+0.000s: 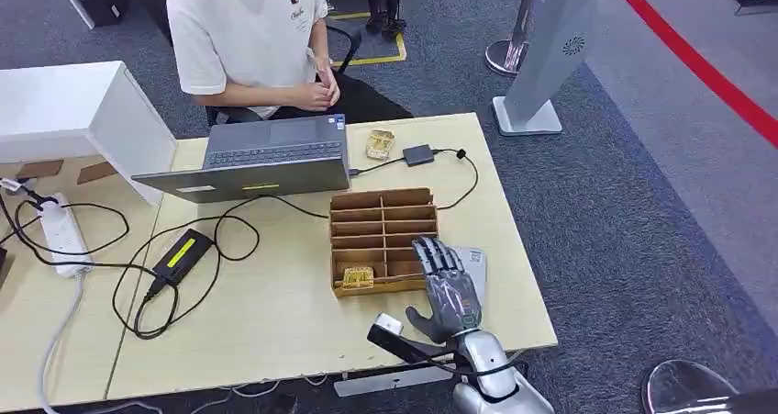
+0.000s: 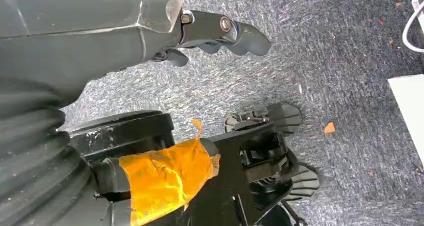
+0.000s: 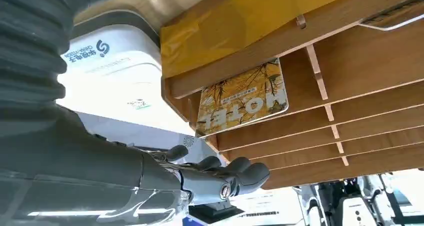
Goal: Pass the card to the sensor for recognition and then transmit it.
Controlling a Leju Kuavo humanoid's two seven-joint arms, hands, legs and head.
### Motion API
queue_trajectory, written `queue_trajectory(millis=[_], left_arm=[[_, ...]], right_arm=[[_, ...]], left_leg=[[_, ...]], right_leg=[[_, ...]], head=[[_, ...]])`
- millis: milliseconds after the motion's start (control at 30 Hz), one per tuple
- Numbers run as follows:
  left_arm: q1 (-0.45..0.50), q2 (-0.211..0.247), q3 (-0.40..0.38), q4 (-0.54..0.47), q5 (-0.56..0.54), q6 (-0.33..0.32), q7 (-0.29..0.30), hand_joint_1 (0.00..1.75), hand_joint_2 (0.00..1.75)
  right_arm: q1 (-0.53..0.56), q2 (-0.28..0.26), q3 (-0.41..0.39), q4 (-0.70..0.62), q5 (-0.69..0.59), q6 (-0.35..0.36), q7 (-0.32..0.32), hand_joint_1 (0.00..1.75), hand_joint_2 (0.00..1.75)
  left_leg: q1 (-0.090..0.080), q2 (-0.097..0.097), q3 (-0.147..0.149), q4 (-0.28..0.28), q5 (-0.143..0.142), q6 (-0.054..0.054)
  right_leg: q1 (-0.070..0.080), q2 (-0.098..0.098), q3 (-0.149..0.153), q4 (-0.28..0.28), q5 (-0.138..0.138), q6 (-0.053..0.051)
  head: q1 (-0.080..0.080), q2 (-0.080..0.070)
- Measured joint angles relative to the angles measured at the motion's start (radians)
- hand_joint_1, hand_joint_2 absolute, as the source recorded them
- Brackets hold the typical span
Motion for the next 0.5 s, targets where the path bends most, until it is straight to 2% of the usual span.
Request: queue_trajectory(millis=[500], left_arm=[[0.0,-0.003,-0.006,0.0,-0.003,-0.003,0.0,0.0,1.75]], right_arm=[[0.0,0.007,-0.002,0.0,0.0,0.0,0.0,0.0,1.75]], left_leg=[[0.0,0.0,0.0,0.0,0.0,0.0]], right_leg=[[0.0,0.0,0.0,0.0,0.0,0.0]], head=[[0.0,0.0]])
